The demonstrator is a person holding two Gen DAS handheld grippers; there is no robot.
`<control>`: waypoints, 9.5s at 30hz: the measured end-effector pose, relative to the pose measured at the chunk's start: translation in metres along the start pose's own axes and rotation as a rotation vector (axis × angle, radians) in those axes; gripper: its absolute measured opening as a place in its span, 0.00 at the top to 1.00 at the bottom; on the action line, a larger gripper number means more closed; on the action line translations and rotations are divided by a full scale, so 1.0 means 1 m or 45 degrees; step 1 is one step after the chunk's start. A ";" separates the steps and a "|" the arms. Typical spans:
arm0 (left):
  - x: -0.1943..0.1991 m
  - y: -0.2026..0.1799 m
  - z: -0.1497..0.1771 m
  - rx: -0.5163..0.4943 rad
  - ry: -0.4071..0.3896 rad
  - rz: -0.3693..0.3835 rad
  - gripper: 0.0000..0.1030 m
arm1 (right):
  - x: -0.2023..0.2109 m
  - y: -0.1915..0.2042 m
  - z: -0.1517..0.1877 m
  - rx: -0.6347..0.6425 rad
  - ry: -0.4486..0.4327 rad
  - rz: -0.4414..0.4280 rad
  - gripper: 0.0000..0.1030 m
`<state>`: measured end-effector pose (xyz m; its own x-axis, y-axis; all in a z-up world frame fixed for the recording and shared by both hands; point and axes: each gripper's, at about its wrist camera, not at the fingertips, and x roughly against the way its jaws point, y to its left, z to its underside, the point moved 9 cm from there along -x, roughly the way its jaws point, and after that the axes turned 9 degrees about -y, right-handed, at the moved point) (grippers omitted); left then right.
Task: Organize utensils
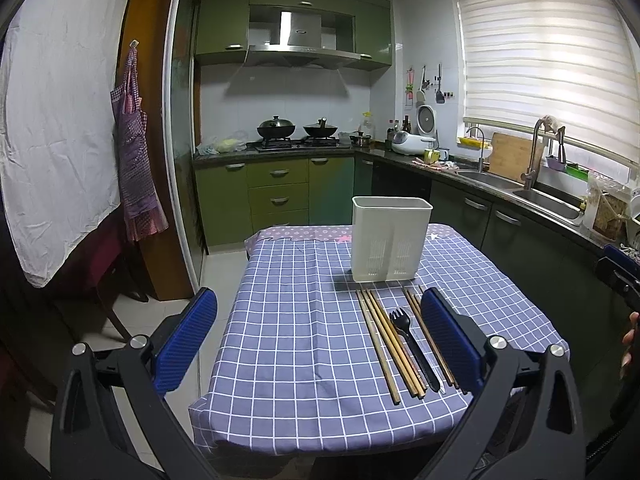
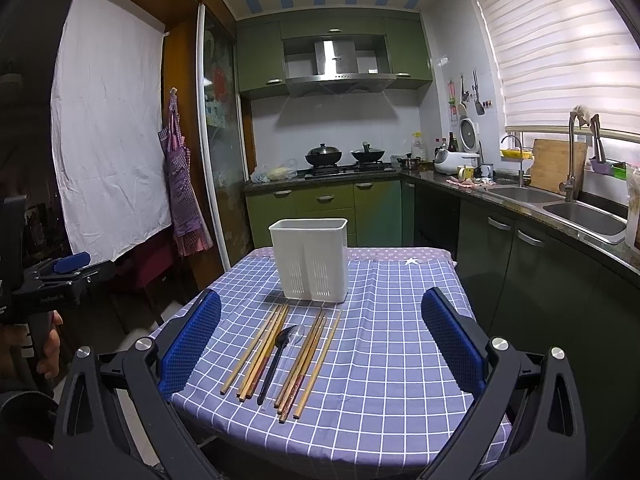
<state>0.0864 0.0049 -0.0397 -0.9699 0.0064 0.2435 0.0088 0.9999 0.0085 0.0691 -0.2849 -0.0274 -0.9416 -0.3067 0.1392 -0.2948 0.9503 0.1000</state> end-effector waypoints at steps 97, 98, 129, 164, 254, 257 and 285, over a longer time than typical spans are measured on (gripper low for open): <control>-0.191 -0.131 0.103 0.023 0.965 0.347 0.16 | -0.194 -0.109 0.102 -0.098 0.829 0.163 0.08; -0.195 -0.133 0.109 0.049 1.012 0.347 0.24 | -0.194 -0.111 0.104 -0.111 0.840 0.158 0.10; -0.239 -0.145 0.165 0.224 1.342 0.223 0.86 | -0.185 -0.101 0.123 -0.069 0.861 0.048 0.37; -0.193 -0.055 0.034 0.234 0.701 0.224 0.92 | -0.241 0.026 0.164 -0.047 1.366 -0.202 0.71; -0.218 -0.023 -0.056 0.030 0.119 0.149 0.50 | -0.393 -0.035 -0.058 -0.166 0.181 0.056 0.90; -0.221 -0.021 -0.048 0.030 0.153 0.151 0.50 | -0.375 -0.038 -0.042 -0.120 0.182 0.065 0.90; -0.245 -0.055 0.087 0.040 0.927 0.182 0.52 | -0.266 -0.088 0.082 -0.035 0.732 0.086 0.66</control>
<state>0.3025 -0.0508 -0.1840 -0.5529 0.1386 0.8216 0.1052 0.9898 -0.0962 0.3325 -0.2823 -0.1536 -0.7158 -0.2324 0.6585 -0.2254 0.9694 0.0971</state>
